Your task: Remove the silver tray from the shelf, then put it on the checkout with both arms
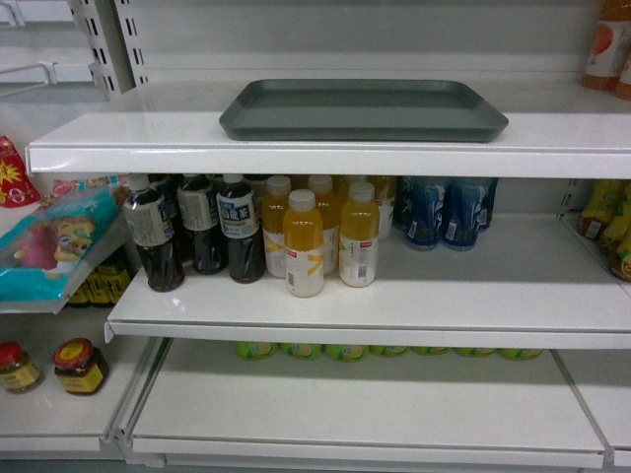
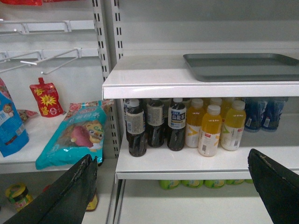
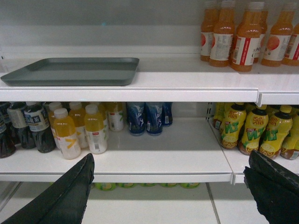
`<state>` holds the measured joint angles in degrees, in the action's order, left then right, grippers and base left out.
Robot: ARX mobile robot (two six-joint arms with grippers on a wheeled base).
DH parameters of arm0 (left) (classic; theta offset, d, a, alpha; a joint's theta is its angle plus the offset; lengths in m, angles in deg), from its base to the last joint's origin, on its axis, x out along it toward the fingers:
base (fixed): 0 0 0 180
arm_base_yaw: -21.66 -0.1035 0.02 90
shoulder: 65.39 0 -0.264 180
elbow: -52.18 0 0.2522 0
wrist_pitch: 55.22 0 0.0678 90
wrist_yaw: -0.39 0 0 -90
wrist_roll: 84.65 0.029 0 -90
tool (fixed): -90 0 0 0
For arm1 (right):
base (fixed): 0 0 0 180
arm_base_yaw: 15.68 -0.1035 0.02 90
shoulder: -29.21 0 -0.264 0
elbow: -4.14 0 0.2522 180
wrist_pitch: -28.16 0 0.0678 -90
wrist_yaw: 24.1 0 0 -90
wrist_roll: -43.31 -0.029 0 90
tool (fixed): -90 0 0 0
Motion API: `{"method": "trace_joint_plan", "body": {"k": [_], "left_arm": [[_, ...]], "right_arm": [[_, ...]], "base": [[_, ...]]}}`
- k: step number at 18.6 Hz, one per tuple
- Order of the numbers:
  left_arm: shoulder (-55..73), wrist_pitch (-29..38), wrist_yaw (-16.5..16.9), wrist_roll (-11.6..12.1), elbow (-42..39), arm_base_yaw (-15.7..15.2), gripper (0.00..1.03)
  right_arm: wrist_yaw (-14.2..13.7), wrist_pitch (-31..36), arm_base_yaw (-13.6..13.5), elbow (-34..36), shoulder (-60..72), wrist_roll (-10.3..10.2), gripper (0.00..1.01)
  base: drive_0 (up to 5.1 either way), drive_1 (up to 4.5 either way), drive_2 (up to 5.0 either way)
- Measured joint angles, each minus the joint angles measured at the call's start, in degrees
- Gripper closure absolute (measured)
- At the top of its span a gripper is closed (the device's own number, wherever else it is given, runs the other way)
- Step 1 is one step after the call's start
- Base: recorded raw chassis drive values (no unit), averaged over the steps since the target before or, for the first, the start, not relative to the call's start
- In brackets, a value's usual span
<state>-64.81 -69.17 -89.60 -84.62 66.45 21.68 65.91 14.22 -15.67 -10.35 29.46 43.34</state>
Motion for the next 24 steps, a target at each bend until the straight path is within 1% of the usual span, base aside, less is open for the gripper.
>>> {"method": "trace_joint_plan", "body": {"k": [18,24], "left_arm": [[0.00,-0.07,-0.02,0.00,0.00,0.00,0.05],[0.00,-0.07,-0.04,0.00,0.00,0.00,0.05]], "right_arm": [[0.00,0.20,0.00,0.00,0.00,0.00,0.03],[0.00,-0.07,0.00,0.00,0.00,0.00,0.03]], "base": [[0.1,4.36,-4.2],[0.0,0.00,0.0]]}}
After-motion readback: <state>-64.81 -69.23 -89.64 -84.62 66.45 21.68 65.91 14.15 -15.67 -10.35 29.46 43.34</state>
